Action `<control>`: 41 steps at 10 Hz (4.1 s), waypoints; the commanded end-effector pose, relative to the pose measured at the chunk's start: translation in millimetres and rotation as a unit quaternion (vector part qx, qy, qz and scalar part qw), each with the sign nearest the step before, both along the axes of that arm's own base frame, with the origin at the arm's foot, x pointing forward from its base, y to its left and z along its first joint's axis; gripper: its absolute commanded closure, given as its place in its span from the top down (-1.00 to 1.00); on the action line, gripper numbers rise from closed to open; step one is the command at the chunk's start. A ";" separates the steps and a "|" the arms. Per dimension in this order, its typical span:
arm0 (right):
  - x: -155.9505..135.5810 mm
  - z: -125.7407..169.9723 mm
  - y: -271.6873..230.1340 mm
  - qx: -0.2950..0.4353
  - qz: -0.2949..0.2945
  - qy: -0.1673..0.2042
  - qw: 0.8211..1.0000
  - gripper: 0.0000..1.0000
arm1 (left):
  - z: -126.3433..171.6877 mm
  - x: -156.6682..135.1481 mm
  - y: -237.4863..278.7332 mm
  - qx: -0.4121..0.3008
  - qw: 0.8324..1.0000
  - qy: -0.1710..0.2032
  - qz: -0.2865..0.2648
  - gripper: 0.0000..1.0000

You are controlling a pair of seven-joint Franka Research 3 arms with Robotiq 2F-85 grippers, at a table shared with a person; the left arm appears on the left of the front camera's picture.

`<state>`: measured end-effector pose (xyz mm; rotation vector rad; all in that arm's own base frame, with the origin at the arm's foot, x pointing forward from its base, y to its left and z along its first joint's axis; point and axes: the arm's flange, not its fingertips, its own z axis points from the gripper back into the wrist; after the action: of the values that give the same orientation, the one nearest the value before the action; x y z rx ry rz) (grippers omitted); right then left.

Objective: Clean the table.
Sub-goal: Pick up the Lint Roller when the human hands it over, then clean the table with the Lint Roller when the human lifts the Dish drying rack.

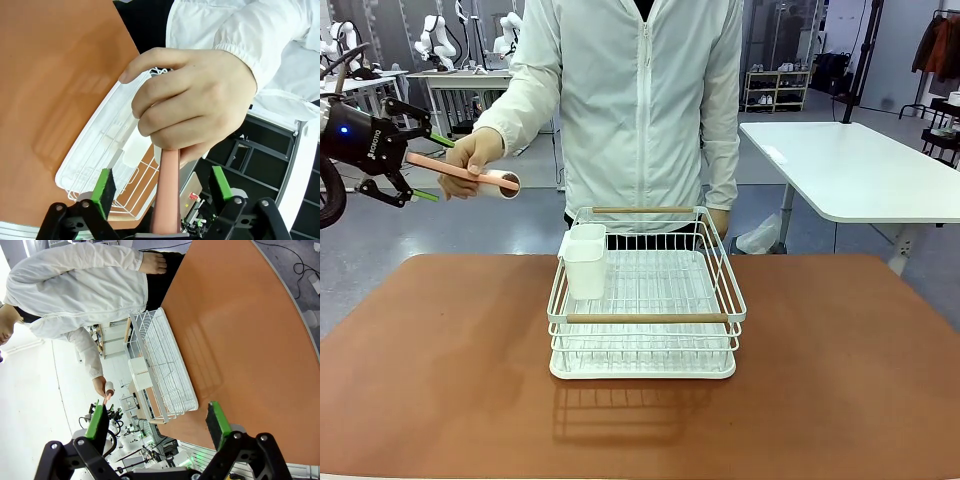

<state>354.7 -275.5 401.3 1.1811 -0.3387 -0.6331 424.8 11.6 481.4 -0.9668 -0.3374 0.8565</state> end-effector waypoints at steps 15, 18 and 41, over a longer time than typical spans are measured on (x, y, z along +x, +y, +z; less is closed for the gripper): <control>-1.4 5.4 2.4 0.009 -0.002 0.003 1.000 1.00 | 4.1 3.5 4.9 -0.002 1.000 -0.007 0.009 -1.00; -1.4 5.4 2.4 0.009 -0.002 0.003 1.000 1.00 | 4.1 3.5 4.9 -0.002 1.000 -0.007 0.009 -1.00; -1.4 5.4 2.4 0.009 -0.002 0.003 1.000 1.00 | 4.1 3.5 4.9 -0.002 1.000 -0.007 0.009 -1.00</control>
<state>354.7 -275.5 401.3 1.1811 -0.3387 -0.6331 428.3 17.4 484.6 -0.9794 -0.3562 0.8699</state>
